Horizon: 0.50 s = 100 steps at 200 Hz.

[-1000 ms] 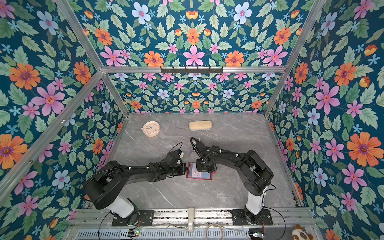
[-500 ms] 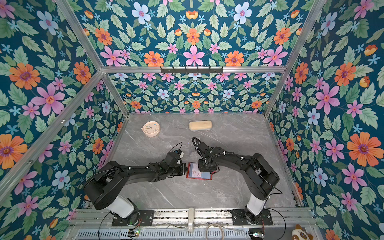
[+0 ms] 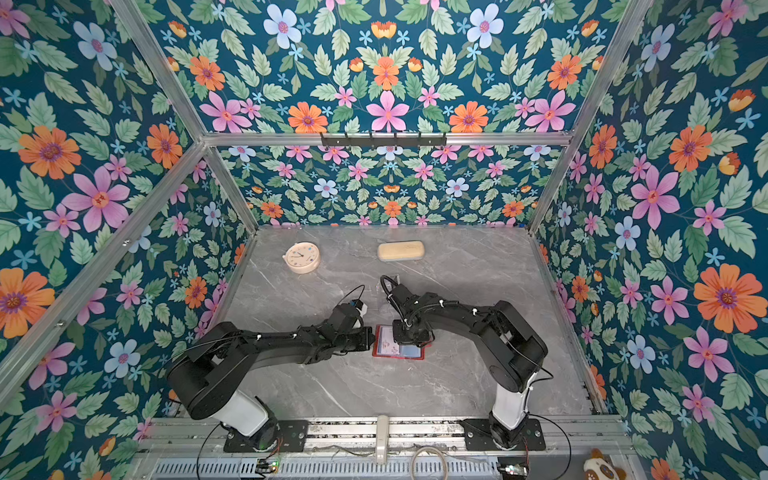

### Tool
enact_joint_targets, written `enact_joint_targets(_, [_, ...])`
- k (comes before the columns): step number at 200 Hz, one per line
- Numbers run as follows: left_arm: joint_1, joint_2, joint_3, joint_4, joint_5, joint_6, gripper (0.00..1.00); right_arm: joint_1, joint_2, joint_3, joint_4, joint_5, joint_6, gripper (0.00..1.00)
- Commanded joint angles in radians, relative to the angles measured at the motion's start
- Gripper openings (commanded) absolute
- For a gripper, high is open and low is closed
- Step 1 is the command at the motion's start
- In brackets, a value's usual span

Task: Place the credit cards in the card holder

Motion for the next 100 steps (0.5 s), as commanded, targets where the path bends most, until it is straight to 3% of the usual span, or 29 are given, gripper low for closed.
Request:
enact_joint_targets(1, [0.0, 0.0, -0.009, -0.089, -0.007, 0.009, 0.0, 0.003, 0.029, -0.003, -0.048, 0.018, -0.008, 0.32])
enact_joint_targets(29, [0.0, -0.013, -0.014, -0.088, -0.012, 0.008, 0.0, 0.006, 0.021, -0.007, -0.052, 0.03, -0.005, 0.37])
enact_joint_targets(100, [0.0, -0.037, 0.003, -0.106, -0.023, 0.018, 0.0, -0.002, -0.134, -0.105, 0.019, 0.061, 0.034, 0.38])
